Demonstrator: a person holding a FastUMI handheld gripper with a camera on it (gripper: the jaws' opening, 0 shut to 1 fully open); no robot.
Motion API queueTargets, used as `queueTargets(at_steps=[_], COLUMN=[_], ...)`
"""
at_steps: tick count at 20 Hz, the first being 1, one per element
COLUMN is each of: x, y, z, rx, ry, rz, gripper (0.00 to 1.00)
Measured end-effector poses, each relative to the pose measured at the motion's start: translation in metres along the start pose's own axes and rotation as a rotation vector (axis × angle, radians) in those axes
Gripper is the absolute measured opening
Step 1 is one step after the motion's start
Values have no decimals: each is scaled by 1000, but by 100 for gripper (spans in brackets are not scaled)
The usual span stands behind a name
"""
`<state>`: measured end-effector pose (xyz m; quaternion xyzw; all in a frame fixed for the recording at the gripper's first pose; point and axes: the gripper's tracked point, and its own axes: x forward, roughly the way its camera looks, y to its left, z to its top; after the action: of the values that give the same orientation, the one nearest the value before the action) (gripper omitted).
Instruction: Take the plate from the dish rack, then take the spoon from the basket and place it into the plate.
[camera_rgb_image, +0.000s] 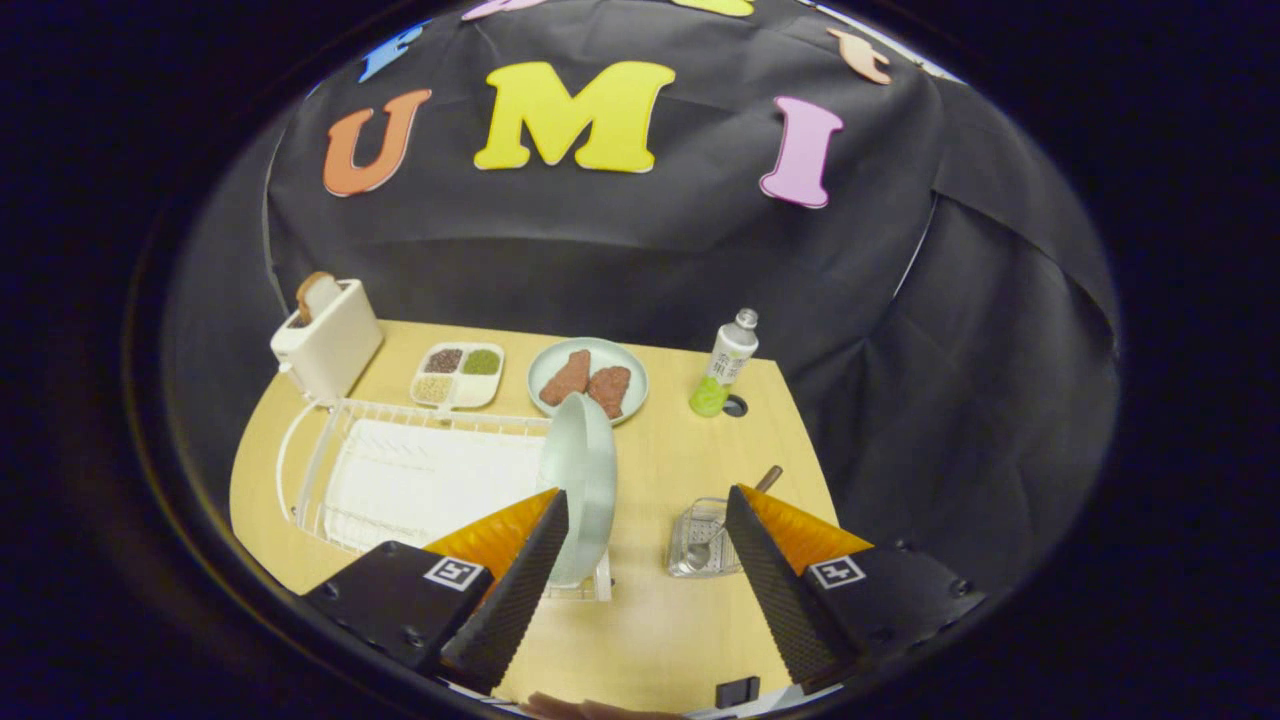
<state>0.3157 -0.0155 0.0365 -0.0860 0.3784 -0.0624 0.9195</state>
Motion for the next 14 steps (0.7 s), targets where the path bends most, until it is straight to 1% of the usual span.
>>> queueTargets(at_steps=[2, 4, 6, 9, 11, 13, 14], x=[18, 42, 59, 72, 78, 79, 76], y=[14, 21, 27, 24, 21, 17, 19], z=[10, 18, 19, 24, 22, 21, 20], rx=[-18, -39, -76, -81, -69, -10, 18], ry=[79, 130, 187, 220, 242, 260, 268], rz=[-8, -43, -65, -106, -113, -129, -128], gripper=[100, 100, 95, 85, 75, 57, 40])
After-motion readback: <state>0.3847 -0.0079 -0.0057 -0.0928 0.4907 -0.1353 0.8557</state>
